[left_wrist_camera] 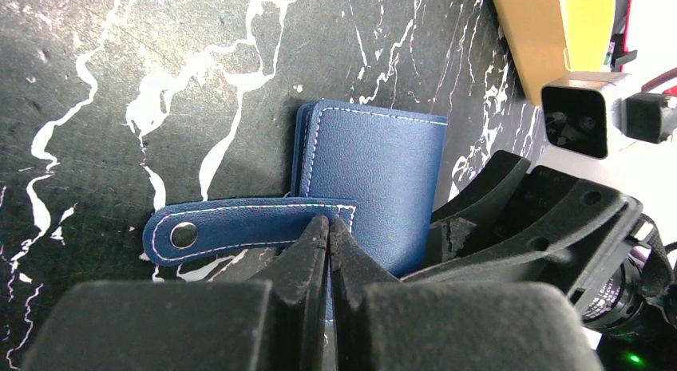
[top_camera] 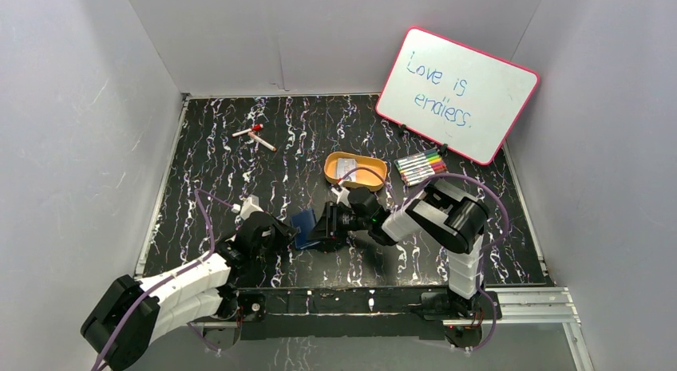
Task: Put the credit cards into the card holder
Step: Close the card holder at the center of the board.
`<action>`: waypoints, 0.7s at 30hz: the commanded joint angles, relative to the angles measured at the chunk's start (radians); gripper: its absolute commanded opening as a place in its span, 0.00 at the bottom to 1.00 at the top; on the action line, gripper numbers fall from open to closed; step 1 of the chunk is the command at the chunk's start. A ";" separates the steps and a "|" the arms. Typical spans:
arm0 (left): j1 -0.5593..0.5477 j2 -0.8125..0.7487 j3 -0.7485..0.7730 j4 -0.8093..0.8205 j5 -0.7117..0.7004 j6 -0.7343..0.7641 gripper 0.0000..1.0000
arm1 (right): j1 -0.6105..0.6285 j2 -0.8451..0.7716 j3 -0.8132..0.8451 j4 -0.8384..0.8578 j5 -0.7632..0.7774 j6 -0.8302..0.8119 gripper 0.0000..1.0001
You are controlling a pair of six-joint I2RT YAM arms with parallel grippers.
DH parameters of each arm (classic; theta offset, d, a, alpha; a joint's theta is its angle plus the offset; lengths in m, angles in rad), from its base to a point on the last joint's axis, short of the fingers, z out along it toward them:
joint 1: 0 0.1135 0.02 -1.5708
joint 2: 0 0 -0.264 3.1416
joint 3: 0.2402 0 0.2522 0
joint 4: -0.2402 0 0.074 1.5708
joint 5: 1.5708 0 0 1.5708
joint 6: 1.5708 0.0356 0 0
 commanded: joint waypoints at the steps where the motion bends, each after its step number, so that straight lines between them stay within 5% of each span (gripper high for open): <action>1: 0.006 0.037 -0.048 -0.136 -0.010 0.022 0.00 | 0.011 0.013 0.003 0.121 -0.015 0.033 0.50; 7: 0.007 0.027 -0.051 -0.144 -0.011 0.023 0.00 | 0.010 0.013 -0.011 0.168 0.021 0.075 0.53; 14: 0.007 0.030 -0.054 -0.135 -0.004 0.022 0.00 | 0.010 0.048 0.023 0.174 -0.006 0.098 0.33; 21: 0.007 -0.017 -0.037 -0.177 -0.003 0.020 0.01 | 0.013 0.002 0.027 0.107 0.003 0.029 0.00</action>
